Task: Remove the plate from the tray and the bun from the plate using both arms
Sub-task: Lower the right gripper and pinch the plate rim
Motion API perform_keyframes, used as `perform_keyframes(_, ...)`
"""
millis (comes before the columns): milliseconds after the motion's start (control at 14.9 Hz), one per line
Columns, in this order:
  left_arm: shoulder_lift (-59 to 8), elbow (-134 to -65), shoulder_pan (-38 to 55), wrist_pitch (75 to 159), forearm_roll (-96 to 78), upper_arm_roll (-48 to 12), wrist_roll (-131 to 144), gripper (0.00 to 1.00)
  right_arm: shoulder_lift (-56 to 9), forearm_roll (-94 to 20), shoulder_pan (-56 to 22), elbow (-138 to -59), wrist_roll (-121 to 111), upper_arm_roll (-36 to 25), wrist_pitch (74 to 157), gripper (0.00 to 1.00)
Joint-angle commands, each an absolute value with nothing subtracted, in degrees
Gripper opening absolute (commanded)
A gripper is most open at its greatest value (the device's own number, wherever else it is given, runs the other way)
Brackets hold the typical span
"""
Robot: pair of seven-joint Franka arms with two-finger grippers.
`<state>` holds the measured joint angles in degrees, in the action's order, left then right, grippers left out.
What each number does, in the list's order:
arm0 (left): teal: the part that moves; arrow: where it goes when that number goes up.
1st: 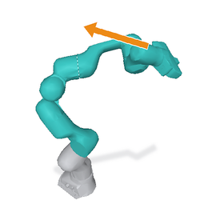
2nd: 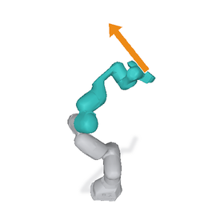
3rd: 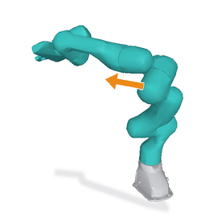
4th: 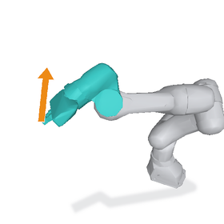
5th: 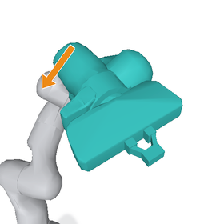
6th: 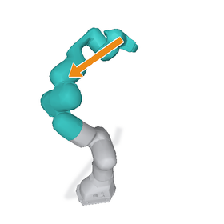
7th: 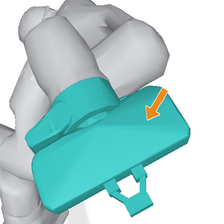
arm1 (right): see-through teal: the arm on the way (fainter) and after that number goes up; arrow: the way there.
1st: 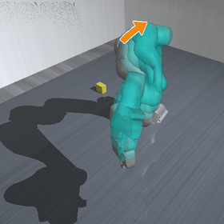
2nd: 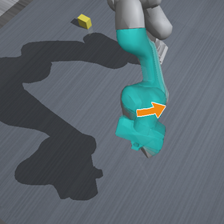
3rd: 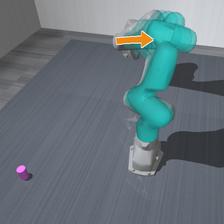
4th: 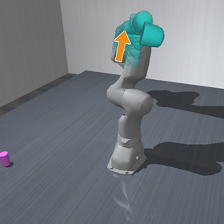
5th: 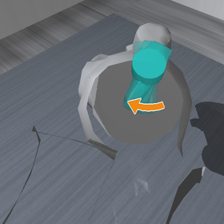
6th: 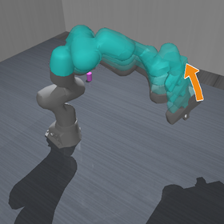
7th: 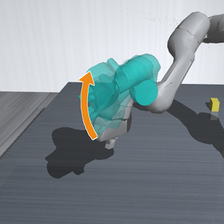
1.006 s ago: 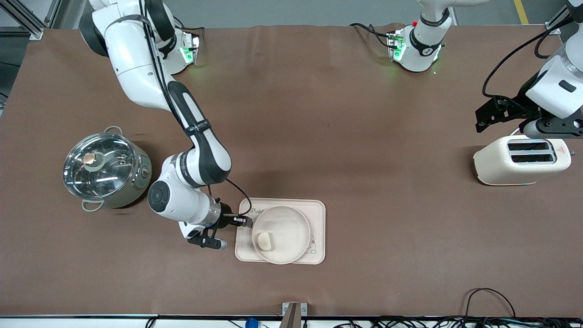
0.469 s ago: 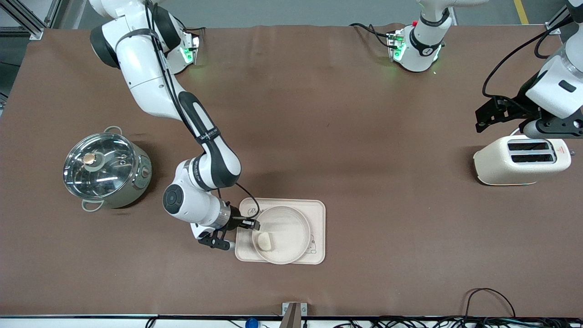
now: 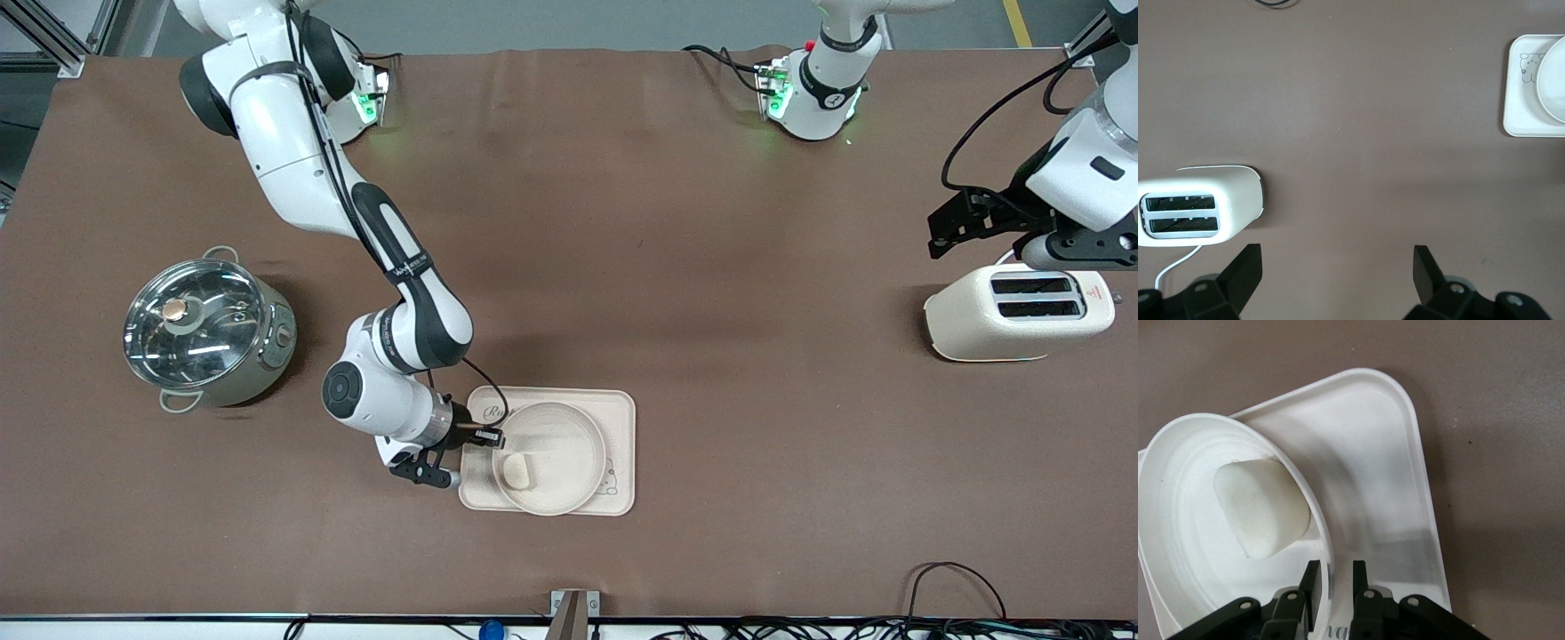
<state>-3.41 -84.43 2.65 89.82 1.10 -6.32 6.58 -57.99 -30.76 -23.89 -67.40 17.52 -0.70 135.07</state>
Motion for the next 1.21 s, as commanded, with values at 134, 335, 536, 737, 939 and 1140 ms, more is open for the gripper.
perform_keyframes(134, -3.78, -83.41, 2.37, 88.86, 1.23, -6.59, 6.06, 1.0, -59.06, -31.91, -23.47, -66.09, 17.93, 0.0, 135.35, 0.14)
perform_keyframes(335, -3.78, -83.41, 2.37, 88.86, 1.23, -6.5, 6.06, 1.0, -59.06, -31.99, -23.47, -66.09, 17.84, 0.0, 135.35, 0.08)
perform_keyframes(536, -3.78, -83.41, 2.37, 88.86, 1.23, -6.5, 6.06, 1.0, -59.06, -31.91, -23.47, -66.09, 17.84, 0.17, 135.35, 0.05)
perform_keyframes(737, -3.78, -83.41, 2.46, 88.86, 1.23, -6.59, 6.06, 1.0, -58.19, -31.99, -22.77, -66.01, 17.75, 0.88, 134.65, 0.01)
perform_keyframes(939, -3.78, -83.41, 2.46, 88.86, 1.23, -6.59, 6.06, 1.0, -55.73, -31.91, -22.15, -66.09, 18.02, 1.23, 132.37, 0.01)
perform_keyframes(1140, -3.78, -83.41, 2.46, 88.86, 1.23, -6.59, 6.06, 1.0, -51.34, -31.03, -22.15, -66.18, 18.19, 0.88, 128.34, 0.01)
